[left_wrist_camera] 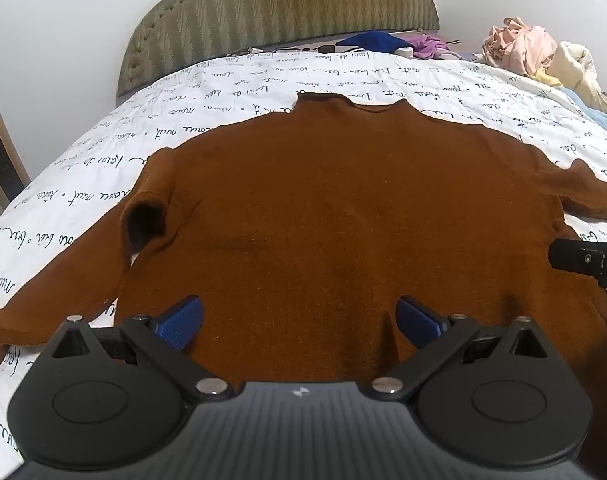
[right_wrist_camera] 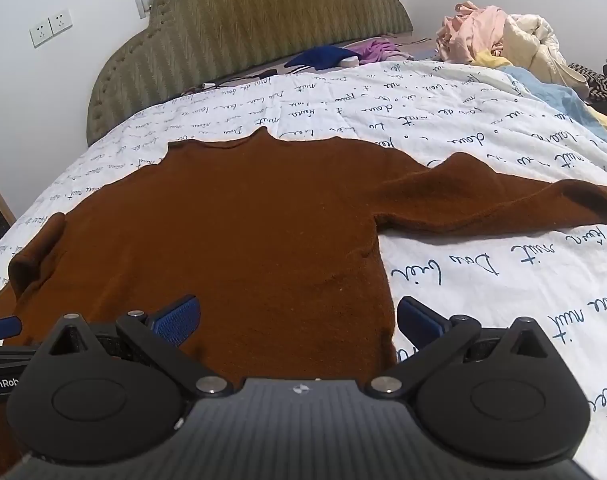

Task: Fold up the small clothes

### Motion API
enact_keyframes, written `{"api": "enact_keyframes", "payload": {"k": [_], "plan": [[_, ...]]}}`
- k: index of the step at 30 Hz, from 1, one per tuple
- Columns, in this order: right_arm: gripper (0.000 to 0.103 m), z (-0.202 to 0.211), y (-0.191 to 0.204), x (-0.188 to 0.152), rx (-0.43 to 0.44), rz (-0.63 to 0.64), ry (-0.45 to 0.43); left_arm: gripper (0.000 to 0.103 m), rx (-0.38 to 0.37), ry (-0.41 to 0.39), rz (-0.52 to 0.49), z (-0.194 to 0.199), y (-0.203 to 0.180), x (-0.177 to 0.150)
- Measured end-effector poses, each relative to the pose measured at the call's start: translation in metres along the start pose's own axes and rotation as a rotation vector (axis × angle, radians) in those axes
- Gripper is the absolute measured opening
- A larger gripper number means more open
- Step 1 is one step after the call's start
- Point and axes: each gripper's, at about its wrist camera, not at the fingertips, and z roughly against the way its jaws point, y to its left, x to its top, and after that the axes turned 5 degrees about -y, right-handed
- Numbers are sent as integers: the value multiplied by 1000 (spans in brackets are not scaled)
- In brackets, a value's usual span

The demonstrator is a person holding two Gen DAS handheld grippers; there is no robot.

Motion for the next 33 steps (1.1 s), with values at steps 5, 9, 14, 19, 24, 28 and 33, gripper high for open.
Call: {"api": "enact_keyframes", "payload": {"k": [5, 9, 14, 19, 24, 28, 33], "plan": [[103, 0, 0, -2, -6, 11, 5, 103, -22, -14, 8, 2, 3, -1], [103, -1, 0, -2, -9, 14, 7, 103, -55, -23, 11, 5, 3, 0], [103, -2, -1, -4, -7, 11, 13, 103, -71, -34, 11, 4, 1, 1], [103, -3, -2, -5, -7, 11, 12, 103, -57, -22, 14, 0, -1, 1], [103, -3, -2, -5, -2, 2, 11, 103, -49, -6, 8, -3, -3, -1], [103, -3, -3, -6, 2, -6, 11, 103, -35, -9, -14, -5, -5, -2], [103, -2, -1, -7, 16, 1, 10, 103, -36, -4, -10, -6, -5, -3]]}}
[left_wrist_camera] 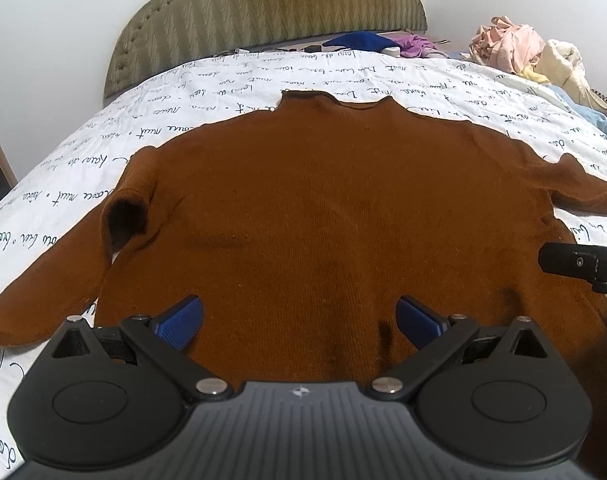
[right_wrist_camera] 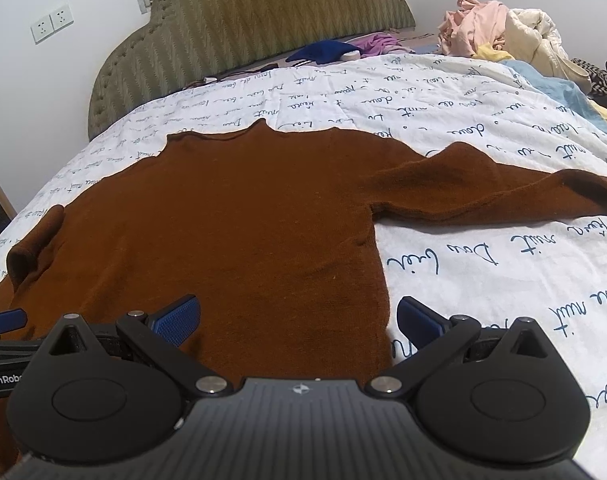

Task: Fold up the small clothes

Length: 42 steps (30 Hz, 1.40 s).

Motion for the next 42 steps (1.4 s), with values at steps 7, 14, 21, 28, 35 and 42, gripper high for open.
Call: {"api": "enact_keyframes", "payload": {"k": [7, 14, 21, 28, 35, 42], "plan": [[103, 2, -1, 0, 23, -5, -5, 103, 11, 2, 3, -3, 1, -1], [103, 5, -5, 1, 27, -32, -31, 103, 10, 11, 3, -6, 0, -3], [103, 5, -10, 0, 41, -70, -34, 103, 9, 17, 1, -10, -1, -3], [103, 5, -20, -2, 87, -127, -38, 103, 6, 22, -5, -13, -5, -2], [103, 5, -20, -1, 111, -122, -42, 103, 7, 26, -12, -15, -7, -1], [103, 6, -25, 0, 136, -130, -63, 103, 11, 33, -21, -18, -12, 1]]}}
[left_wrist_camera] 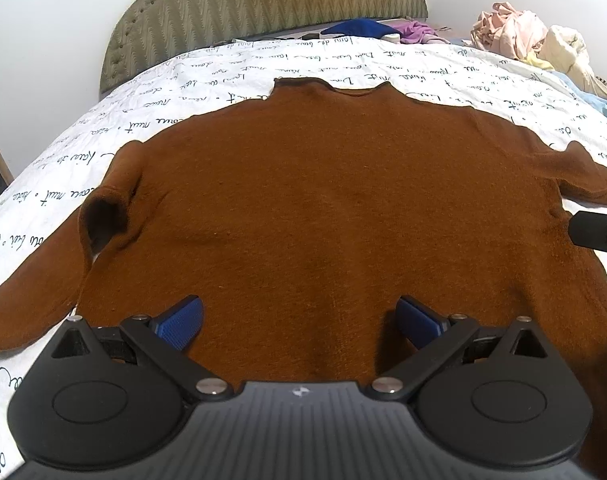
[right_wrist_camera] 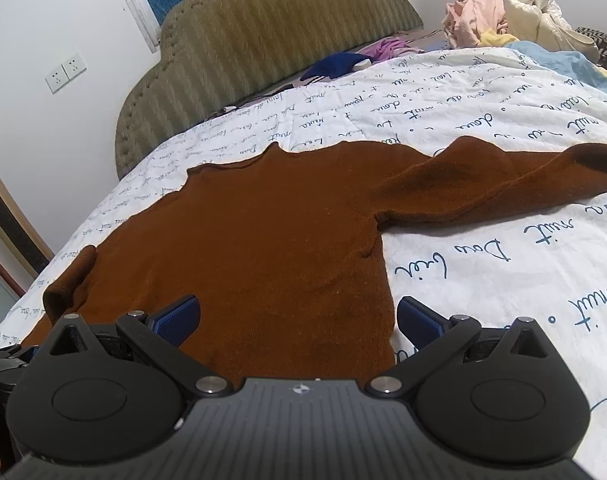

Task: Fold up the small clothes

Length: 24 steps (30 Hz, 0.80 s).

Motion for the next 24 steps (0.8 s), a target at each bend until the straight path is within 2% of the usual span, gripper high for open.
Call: {"api": "enact_keyframes", "payload": {"k": [7, 12, 18, 24], "plan": [[103, -1, -4, 0, -37, -5, 5, 103, 1, -1, -9, 1, -4, 1], [103, 11, -22, 1, -71, -44, -71, 103, 4, -13, -12, 4, -5, 4], [103, 38, -76, 10, -209, -147, -205, 103, 4, 0, -14, 3, -6, 4], [103, 77, -161, 18, -311, -382, -363, 103, 8, 10, -19, 1, -8, 4]]}}
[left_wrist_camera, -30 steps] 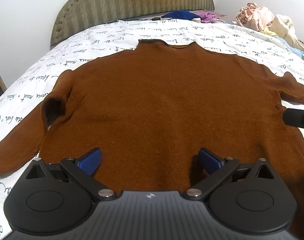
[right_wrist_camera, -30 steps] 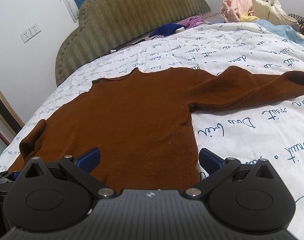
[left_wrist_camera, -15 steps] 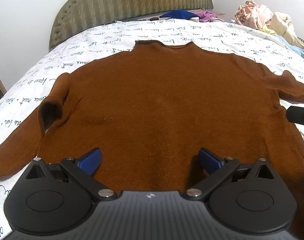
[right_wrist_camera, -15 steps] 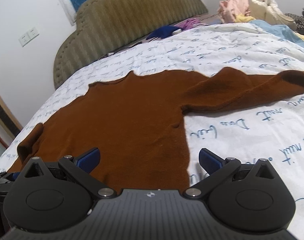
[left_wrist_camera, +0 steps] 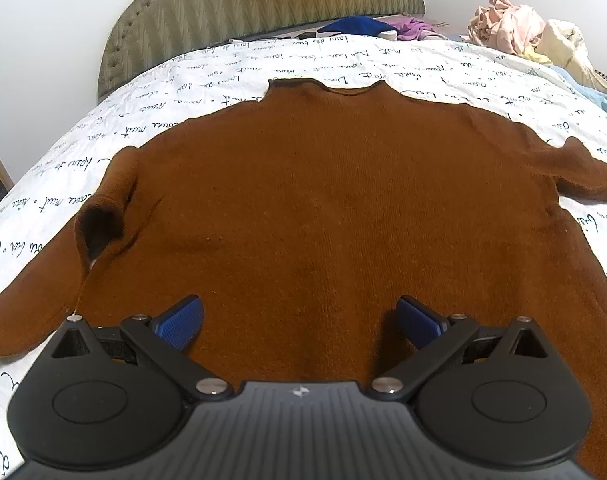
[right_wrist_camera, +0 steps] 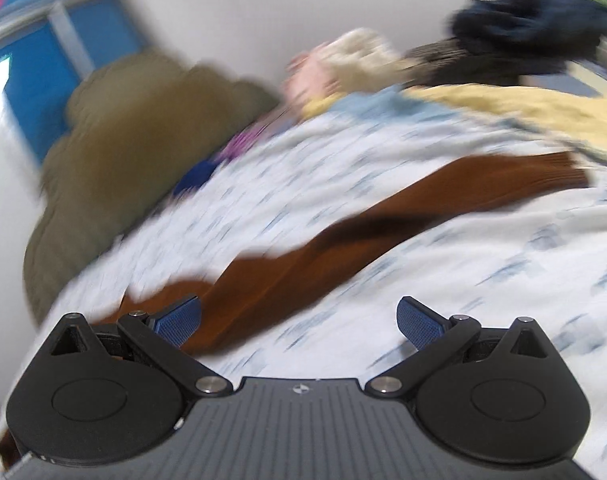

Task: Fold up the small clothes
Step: 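Grasp the brown sweater's sleeve cuff with the right gripper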

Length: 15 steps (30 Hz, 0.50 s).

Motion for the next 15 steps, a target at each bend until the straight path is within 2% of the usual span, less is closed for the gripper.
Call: {"api": "enact_keyframes", "payload": {"k": [6, 10, 15], "plan": [[99, -4, -86, 36, -31, -312, -116, 103, -14, 20, 14, -2, -1, 0], [93, -16, -119, 40, -66, -410, -148, 103, -16, 18, 8, 0, -4, 1], [81, -34, -151, 39, -22, -542, -208, 103, 0, 21, 6, 1, -5, 1]]}}
